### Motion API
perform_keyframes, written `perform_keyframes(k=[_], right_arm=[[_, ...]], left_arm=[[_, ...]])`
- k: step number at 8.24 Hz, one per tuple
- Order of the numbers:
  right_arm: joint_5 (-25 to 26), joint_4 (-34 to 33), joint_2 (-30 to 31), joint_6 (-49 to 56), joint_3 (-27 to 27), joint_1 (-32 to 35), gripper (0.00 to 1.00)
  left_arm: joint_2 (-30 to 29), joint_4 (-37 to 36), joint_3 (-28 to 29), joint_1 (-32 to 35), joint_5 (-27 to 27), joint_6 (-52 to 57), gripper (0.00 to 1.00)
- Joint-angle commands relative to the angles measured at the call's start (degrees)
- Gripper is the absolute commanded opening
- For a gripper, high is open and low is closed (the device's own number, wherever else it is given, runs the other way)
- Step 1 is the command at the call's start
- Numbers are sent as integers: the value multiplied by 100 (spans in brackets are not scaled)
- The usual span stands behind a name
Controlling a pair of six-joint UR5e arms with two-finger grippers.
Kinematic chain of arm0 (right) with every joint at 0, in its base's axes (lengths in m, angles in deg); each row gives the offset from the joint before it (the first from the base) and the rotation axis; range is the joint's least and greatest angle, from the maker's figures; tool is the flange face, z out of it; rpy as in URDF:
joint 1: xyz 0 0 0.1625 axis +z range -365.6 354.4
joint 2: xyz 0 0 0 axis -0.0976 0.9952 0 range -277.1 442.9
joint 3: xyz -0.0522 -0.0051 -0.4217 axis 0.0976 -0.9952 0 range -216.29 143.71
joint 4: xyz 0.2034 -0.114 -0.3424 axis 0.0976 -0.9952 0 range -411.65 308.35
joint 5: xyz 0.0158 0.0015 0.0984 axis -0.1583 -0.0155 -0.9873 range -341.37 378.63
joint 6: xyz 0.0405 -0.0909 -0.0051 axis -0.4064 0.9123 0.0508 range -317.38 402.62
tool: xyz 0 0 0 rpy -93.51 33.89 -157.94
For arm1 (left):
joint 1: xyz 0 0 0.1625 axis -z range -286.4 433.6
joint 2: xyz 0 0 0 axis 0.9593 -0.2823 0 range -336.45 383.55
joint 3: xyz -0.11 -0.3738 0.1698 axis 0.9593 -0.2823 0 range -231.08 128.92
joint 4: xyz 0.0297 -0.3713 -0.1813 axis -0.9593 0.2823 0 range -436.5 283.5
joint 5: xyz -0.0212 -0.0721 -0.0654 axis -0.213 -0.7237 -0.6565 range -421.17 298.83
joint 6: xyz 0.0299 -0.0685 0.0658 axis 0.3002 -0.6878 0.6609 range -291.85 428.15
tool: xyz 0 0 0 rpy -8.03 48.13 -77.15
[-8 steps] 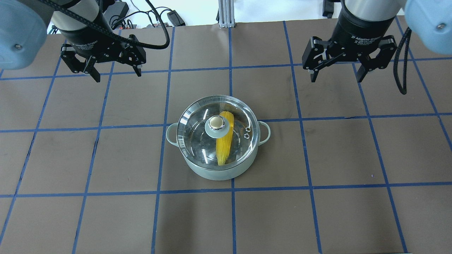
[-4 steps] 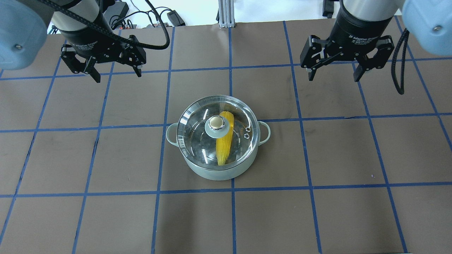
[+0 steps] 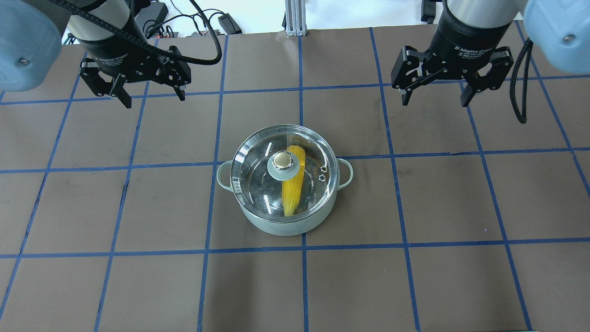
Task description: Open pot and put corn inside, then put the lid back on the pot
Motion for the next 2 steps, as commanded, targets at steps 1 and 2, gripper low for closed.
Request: perform_keyframes(k=[1,2], right_arm=[[-1,-9,-1,-1,0,0,100],[-1,-1,-1,-9,0,0,100]], left_arm=[[0,0,0,0,0,-2,100],[0,0,0,0,0,-2,100]])
